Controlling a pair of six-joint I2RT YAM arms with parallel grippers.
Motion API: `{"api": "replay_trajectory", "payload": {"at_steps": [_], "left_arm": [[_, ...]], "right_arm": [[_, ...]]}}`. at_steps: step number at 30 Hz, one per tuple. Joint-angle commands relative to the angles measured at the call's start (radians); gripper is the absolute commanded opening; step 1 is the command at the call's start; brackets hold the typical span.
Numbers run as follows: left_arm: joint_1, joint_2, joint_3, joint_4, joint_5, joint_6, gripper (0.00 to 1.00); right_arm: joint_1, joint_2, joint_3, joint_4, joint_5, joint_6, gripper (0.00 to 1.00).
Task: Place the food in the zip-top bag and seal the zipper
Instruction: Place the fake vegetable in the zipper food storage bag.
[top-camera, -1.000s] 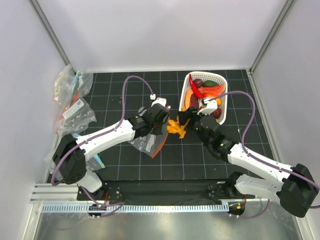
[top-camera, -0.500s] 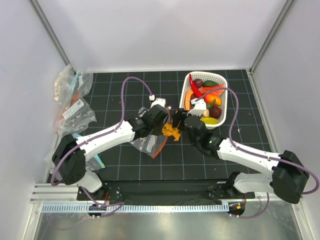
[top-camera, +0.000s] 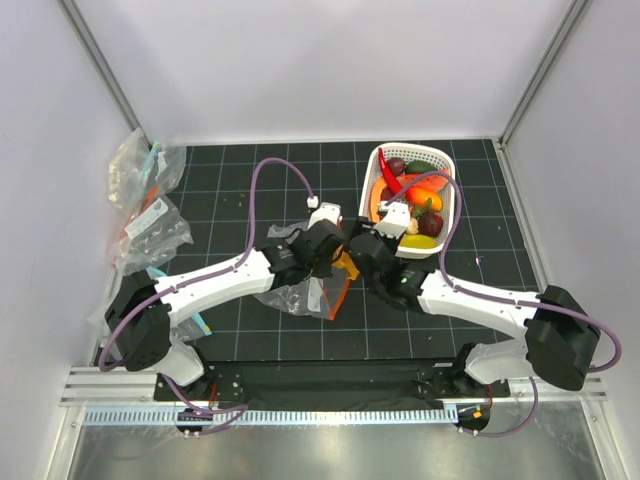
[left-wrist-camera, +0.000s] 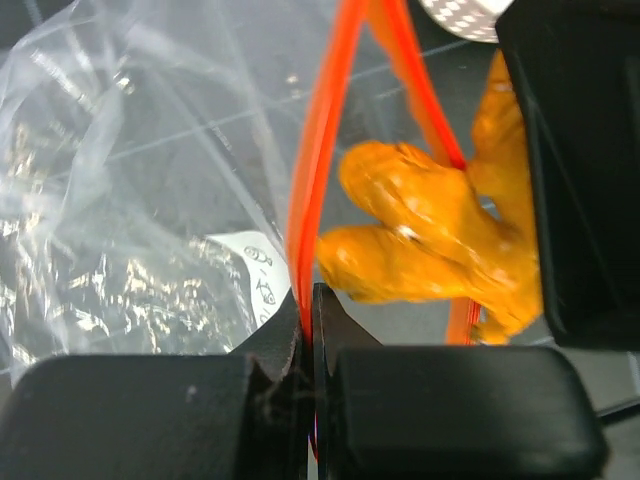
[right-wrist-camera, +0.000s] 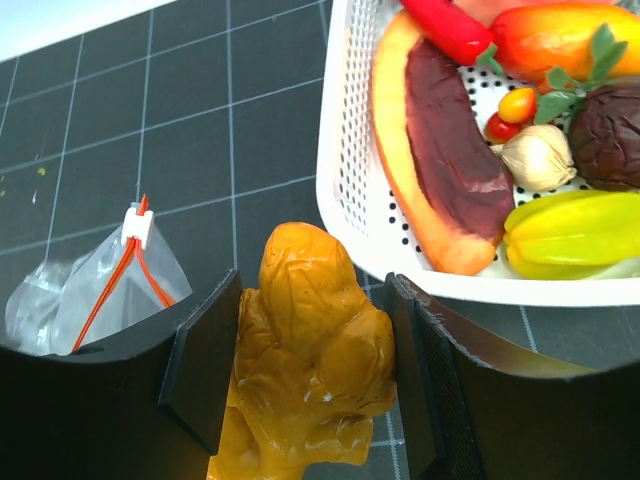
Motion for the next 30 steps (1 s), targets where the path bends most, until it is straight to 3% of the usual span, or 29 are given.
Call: {"api": "replay_trajectory", "payload": {"at_steps": [1,6,10,14,17,21,24,27,30], "left_arm": [[-0.002,-0.012,0.012,0.083,0.075,-0.003,0.0],[0.0,-0.006,0.014,0.086,0.103,-0.006,0.0],[0.015,0.007,0.021,0.076,0.134,-0.015,0.0],[0.067,0.008,0.009,0.086,0.215,-0.032,0.0],[0.115,0.005,-0.014,0.111,0.287,-0.049,0.0],[0.141,-0.006,-0.046,0.149,0.349,-0.061,0.0],[0.145,-0.005,-0.046,0.148,0.355,-0.06,0.0],[0.145,-0.01,-0.048,0.151,0.359,-0.051,0.0],[0.144,-0.03,-0.054,0.143,0.323,-0.04,0.0]], "right_arm": [[0.03,0.021,0.036,0.014,0.164,0.104,0.21],[0.151,0.055,0.056,0.046,0.395,0.069,0.22],[0.216,0.078,0.07,0.077,0.464,0.038,0.27],[0.23,0.052,0.045,0.099,0.405,0.069,0.35],[0.23,0.024,-0.036,0.268,0.293,-0.005,0.37],[0.23,-0.025,-0.09,0.337,0.199,0.014,0.38],[0.23,-0.033,-0.092,0.336,0.181,0.02,0.25],[0.228,-0.04,-0.087,0.31,0.188,0.038,0.02],[0.22,-0.051,-0.084,0.301,0.164,0.035,0.01]]}}
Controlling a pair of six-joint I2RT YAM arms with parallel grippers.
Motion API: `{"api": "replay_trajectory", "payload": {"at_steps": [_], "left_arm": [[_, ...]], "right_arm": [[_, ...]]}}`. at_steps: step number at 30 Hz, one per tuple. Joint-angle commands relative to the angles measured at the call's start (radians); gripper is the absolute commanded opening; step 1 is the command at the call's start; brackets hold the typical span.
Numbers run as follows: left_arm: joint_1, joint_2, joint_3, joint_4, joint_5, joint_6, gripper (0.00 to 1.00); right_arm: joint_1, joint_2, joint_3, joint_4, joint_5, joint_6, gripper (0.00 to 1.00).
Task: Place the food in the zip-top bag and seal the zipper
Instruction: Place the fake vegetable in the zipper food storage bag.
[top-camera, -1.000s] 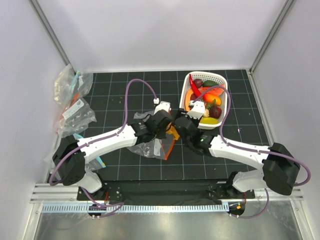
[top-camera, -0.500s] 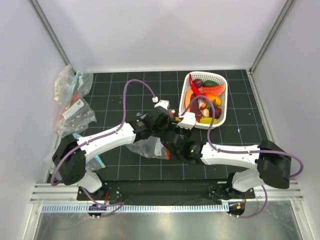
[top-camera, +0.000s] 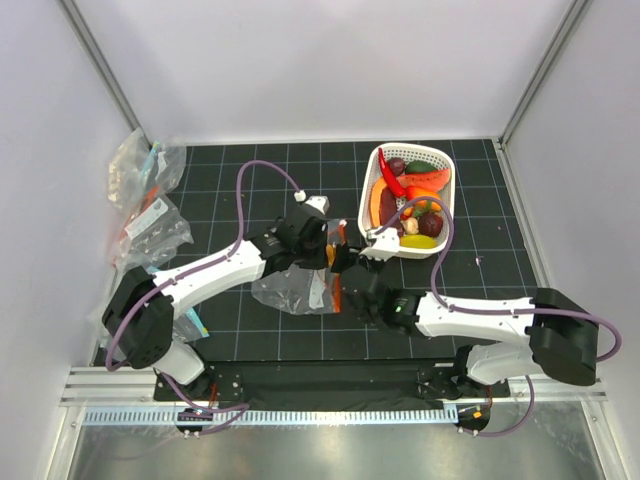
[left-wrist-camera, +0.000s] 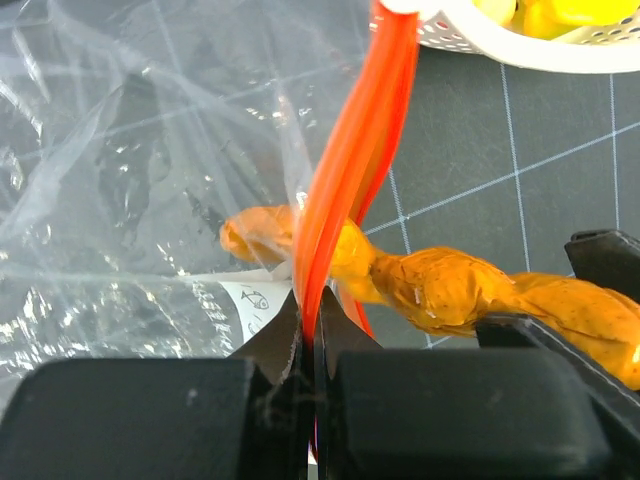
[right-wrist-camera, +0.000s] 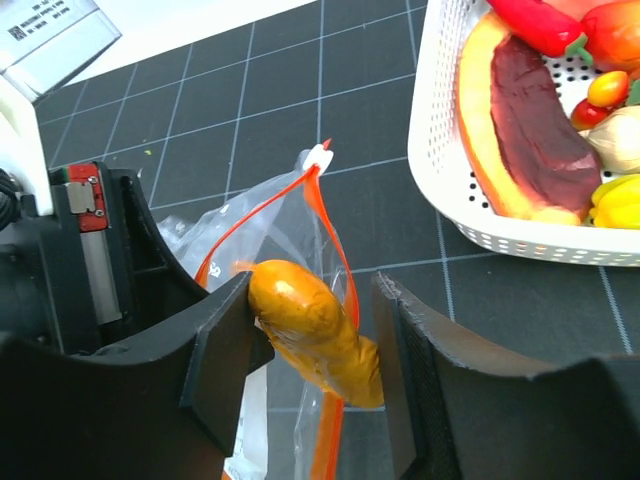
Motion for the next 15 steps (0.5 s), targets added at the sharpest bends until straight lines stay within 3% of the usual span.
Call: {"api": "replay_trajectory", "payload": {"at_steps": [1,15], "left_arm": [[-0.003,-0.04,-0.011,0.041,-0.012,0.01,0.0],[-0.02,-0.069,-0.036,0.07,-0.063,0.024,0.0]], "right_arm": [[-0.009,-0.036,0.022,0.062,-0.019,0.045,0.01],[-0.203,-0.072,0.024,-0.058,-0.367,0.216,0.01]]}}
